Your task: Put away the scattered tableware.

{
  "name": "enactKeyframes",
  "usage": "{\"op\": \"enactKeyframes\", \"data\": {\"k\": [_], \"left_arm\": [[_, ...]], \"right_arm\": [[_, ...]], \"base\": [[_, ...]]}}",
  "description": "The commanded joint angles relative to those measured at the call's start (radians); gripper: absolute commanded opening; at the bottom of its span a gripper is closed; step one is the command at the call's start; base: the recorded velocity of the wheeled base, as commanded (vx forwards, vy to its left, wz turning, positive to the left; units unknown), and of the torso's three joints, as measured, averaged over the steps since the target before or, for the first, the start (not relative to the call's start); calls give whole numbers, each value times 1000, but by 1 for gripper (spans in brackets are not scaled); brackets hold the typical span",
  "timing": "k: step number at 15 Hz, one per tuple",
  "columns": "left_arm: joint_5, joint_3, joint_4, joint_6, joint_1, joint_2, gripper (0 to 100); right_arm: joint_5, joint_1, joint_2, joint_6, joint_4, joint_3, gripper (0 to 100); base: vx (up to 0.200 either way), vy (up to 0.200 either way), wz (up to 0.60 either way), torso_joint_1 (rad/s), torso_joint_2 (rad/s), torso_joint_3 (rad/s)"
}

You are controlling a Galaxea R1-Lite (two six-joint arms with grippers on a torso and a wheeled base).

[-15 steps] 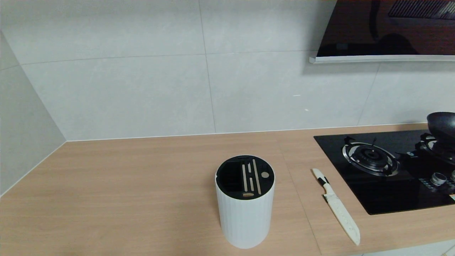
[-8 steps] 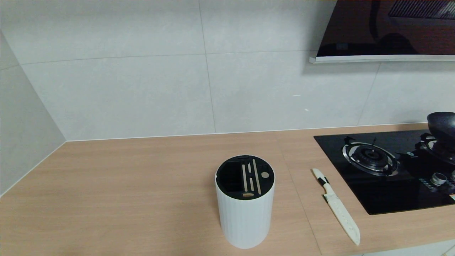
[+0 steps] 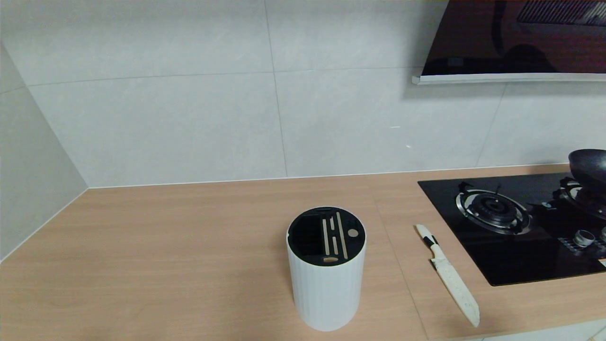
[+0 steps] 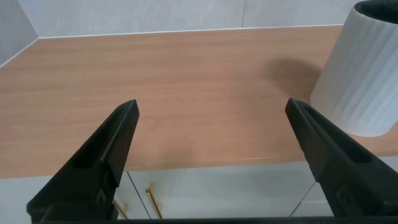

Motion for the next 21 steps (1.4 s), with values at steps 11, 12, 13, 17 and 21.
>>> {"op": "enactKeyframes", "data": {"k": [11, 12, 13, 17, 21], "left_arm": [[0, 0, 0, 0, 0, 0, 100], [0, 0, 0, 0, 0, 0, 100], [0, 0, 0, 0, 0, 0, 100], [0, 0, 0, 0, 0, 0, 100], [1, 0, 0, 0, 0, 0, 100]], "right_arm": [[4, 79, 799, -1, -200, -149, 100], [3, 79, 858, -1, -227, -158, 100], [3, 79, 909, -1, -247, -169, 100], [3, 82, 1079, -1, -373, -185, 100], [-15, 108, 1234, -1, -502, -198, 100]], "base": [[0, 0, 0, 0, 0, 0], [0, 0, 0, 0, 0, 0], [0, 0, 0, 0, 0, 0], [0, 0, 0, 0, 0, 0], [0, 0, 0, 0, 0, 0]]}}
